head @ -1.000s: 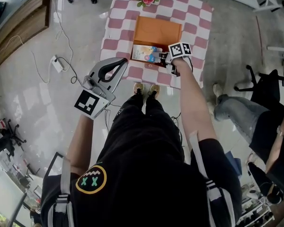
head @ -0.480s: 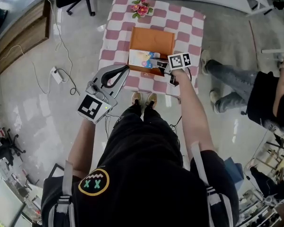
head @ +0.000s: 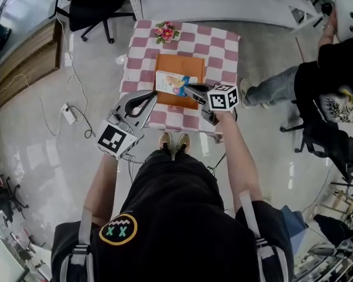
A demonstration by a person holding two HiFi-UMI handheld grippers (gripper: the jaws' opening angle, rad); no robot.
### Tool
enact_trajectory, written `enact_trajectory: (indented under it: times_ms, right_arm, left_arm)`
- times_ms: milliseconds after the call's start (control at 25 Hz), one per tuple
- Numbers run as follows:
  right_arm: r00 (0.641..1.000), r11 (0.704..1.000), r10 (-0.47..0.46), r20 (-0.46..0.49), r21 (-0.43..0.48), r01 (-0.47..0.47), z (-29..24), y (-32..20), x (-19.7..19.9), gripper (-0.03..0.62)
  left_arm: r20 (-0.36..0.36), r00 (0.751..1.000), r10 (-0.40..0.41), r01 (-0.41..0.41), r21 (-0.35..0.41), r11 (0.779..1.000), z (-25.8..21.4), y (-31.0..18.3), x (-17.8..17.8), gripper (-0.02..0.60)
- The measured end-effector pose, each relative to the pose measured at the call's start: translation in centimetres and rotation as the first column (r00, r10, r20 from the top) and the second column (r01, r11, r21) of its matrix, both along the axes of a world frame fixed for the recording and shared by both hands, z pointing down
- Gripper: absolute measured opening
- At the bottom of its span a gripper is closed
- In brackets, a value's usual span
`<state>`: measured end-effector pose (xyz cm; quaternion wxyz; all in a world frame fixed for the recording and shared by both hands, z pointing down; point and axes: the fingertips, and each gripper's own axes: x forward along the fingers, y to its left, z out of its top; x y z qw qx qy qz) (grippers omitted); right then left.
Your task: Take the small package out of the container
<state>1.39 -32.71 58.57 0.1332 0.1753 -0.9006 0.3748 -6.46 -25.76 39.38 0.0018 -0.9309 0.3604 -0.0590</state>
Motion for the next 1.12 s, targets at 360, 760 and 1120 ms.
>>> enact_trajectory:
  times_ms: [360,760,1120]
  right_arm:
    - [0.999,0.942,0.051,-0.001,0.331,-0.047,-10.5,1.4,1.4,0.02]
    - [0.989,0.712,0.143,-0.033,0.698,-0.08,-18.0,4.6,3.9,0.021]
    - [0.974,0.584,0.225,0.006,0.799,-0.14,-22.1,7.2,4.2,0.021]
  left_arm:
    - [0.009,1.0,0.019,-0.019,0.033,0.999,-1.5,-0.3,0.2,0.017]
    - [0.016,1.0,0.025,-0.027,0.072,0.997,-2.8,-0.6,0.8,0.017]
    - [0.018,0.998,0.056,-0.057,0.072,0.996,-3.0,-0.3,1.4,0.017]
